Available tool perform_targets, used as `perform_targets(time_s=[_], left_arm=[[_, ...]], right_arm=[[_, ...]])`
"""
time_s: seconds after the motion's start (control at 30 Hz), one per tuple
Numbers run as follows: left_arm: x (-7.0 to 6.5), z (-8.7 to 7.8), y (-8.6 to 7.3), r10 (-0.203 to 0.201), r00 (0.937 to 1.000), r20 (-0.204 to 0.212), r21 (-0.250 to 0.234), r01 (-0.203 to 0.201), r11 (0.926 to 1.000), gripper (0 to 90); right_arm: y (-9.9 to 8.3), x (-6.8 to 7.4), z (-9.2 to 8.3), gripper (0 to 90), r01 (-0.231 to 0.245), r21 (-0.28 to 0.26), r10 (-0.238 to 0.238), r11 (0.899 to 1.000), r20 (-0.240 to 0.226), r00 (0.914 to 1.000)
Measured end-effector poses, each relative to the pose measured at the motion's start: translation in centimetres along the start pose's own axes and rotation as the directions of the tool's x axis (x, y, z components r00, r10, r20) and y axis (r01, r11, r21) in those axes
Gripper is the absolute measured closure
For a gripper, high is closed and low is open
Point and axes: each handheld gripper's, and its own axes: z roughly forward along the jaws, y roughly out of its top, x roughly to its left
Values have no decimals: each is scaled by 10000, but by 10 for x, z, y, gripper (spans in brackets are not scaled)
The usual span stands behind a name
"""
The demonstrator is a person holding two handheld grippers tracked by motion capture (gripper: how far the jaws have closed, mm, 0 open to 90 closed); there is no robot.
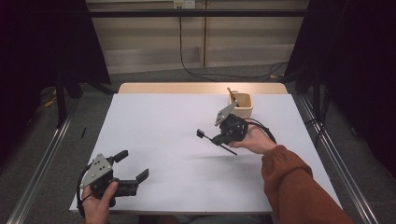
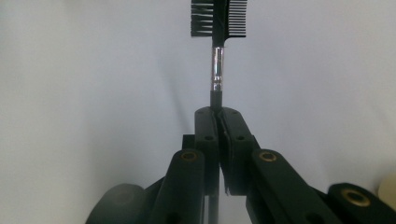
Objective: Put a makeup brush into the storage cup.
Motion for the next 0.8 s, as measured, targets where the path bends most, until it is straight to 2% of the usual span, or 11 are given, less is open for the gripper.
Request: perform_targets(time_s=[0.03,0.07,0.33,0.4,0.53,0.57,0.6,0.67,0.7,0.73,0.8], left_arm=[[0,0,0,-26,10000,-10,-6,26,10000,19],[0,0,0,-39,10000,-18,-15,39,10000,19],[0,0,0,-27,10000,-16,-24,27,10000,19],[0,-1,0,-28,10000,-14,-24,28,10000,19],[0,0,0,-25,10000,-19,-5,25,10000,19],[0,0,0,-25,10000,-19,-5,25,10000,19],[1,0,0,-84,10000,-27,-17,84,10000,19],[1,0,0,-42,10000,-24,-20,42,10000,18],[1,0,0,-28,10000,-46,13,28,10000,18],[1,0,0,-28,10000,-46,13,28,10000,18],[0,0,0,-11,10000,-45,16,11,10000,18]], right_arm=[[0,0,-2,862,-137,-460,138,9988,11,9999],[-1,0,-3,863,-181,-604,179,9980,-45,9998],[-4,4,-7,862,-705,-1529,728,9857,96,9973],[-5,4,-7,862,-703,-1619,732,9843,124,9972],[-10,3,-10,862,-1000,-2365,1044,9665,59,9945],[-10,3,-10,862,-1000,-2365,1044,9665,59,9945],[-11,4,-12,862,-1137,-2700,1204,9561,86,9927],[-12,3,-15,862,-1266,-3028,1383,9446,171,9902],[-13,4,-17,862,-1344,-3295,1470,9345,134,9890],[-13,4,-17,862,-1344,-3295,1470,9345,134,9890],[-13,6,-20,862,-1455,-3759,1621,9152,126,9867]])
